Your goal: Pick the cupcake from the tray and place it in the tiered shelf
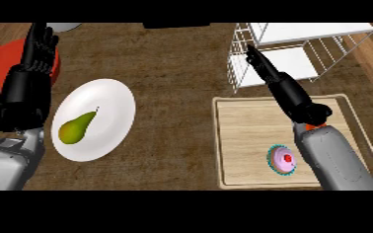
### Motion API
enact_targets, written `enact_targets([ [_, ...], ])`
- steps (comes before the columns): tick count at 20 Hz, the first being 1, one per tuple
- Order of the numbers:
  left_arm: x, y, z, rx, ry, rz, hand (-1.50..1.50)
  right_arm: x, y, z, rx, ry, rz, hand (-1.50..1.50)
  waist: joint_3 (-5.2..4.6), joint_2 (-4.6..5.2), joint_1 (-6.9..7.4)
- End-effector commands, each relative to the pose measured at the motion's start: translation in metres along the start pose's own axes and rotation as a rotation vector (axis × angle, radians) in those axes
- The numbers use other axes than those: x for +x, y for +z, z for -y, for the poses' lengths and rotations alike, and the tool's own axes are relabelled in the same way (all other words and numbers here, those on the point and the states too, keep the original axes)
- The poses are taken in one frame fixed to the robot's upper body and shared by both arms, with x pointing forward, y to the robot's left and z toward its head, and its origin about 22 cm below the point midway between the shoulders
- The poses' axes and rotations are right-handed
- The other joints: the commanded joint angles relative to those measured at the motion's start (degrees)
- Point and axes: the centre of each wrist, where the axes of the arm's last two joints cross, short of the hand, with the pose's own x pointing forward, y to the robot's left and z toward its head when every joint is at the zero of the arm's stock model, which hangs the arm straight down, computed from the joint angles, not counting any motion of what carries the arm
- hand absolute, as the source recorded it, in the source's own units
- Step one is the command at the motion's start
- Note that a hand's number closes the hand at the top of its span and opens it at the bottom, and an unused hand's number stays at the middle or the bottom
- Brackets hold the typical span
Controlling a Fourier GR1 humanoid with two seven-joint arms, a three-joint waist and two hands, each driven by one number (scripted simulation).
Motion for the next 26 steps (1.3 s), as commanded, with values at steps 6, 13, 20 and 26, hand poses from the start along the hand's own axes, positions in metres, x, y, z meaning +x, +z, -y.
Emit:
enact_targets([
  [6, -0.054, 0.042, 0.005, -0.101, -0.021, -0.278, 0.00, -0.022, 0.107, 0.082, -0.743, -0.022, -0.320, -1.50, -1.23, -1.19, -5.05],
  [13, -0.066, 0.060, 0.021, -0.145, 0.037, -0.343, 0.00, -0.060, 0.199, 0.086, -1.300, 0.273, -0.543, -1.50, -1.28, -0.34, -5.08],
  [20, -0.074, 0.058, 0.048, -0.257, 0.091, -0.331, 0.00, -0.017, 0.242, 0.025, -1.463, 0.190, -0.261, -1.50, -1.02, -0.53, 0.26],
  [26, -0.093, 0.061, 0.051, -0.275, 0.081, -0.333, 0.00, 0.025, 0.241, 0.005, -1.115, 0.220, -0.453, -1.50, -1.19, -0.02, 1.79],
])
